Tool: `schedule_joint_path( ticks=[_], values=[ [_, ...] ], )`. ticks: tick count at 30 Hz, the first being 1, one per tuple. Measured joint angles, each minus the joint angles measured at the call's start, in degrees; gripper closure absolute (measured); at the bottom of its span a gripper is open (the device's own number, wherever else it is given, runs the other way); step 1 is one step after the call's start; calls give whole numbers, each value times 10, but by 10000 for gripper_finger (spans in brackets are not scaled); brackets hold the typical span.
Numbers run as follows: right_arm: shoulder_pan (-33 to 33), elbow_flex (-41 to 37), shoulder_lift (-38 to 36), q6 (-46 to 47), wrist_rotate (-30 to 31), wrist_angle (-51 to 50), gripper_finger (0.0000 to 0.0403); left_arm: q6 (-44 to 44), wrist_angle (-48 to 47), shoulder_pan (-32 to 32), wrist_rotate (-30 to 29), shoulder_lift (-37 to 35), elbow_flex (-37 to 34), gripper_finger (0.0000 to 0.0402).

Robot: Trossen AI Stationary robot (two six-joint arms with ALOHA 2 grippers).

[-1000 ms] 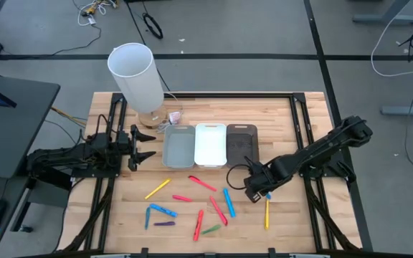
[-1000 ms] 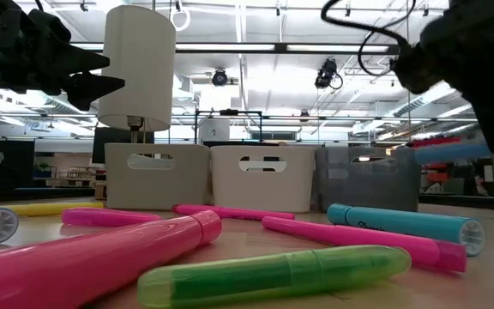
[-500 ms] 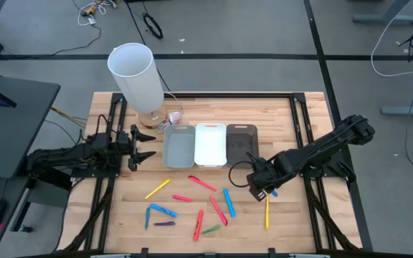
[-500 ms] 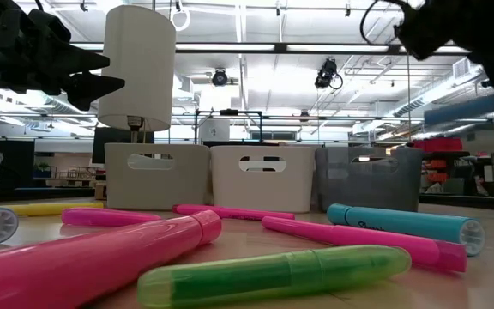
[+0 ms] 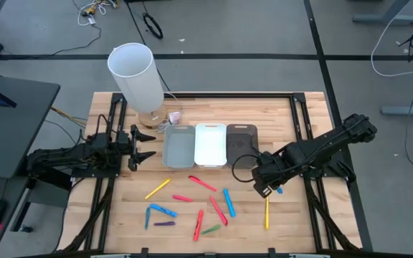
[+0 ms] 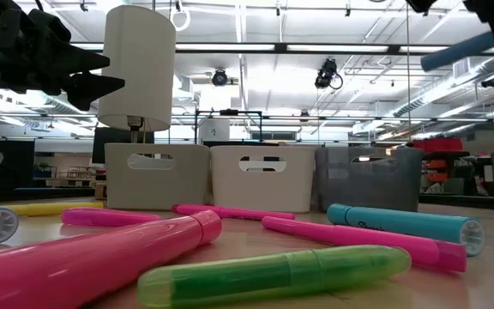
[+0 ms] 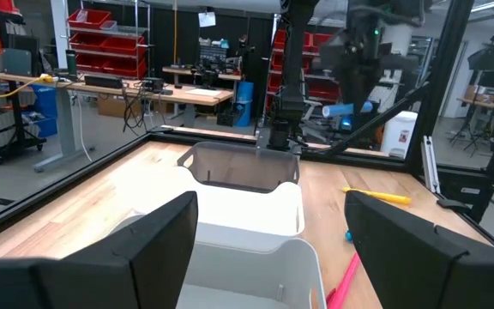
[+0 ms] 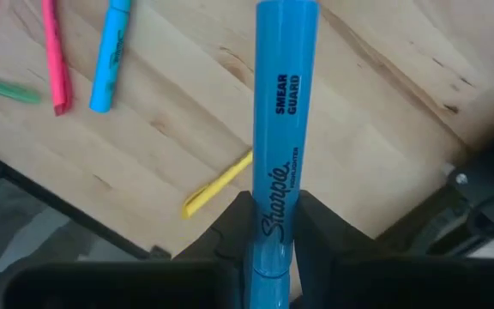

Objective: Pick & Place Markers
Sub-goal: Put the top blue marker pen into the black bin

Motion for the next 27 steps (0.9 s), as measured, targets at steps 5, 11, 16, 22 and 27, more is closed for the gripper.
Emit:
schedule_joint_path(
  ticks=[5, 11, 16, 22, 27],
  values=[
    [0, 44, 0, 17, 1, -29, 346, 0, 0, 0, 0, 0, 0, 99],
    [-3, 71, 0, 43, 24, -38, 346, 0, 0, 0, 0, 0, 0, 99],
    [-36, 72, 0, 60, 33, -38, 346, 0, 0, 0, 0, 0, 0, 99],
    [-84, 72, 0, 62, 35, -33, 346, 0, 0, 0, 0, 0, 0, 99],
    [-130, 72, 0, 64, 34, -16, 346, 0, 0, 0, 0, 0, 0, 99]
  ],
)
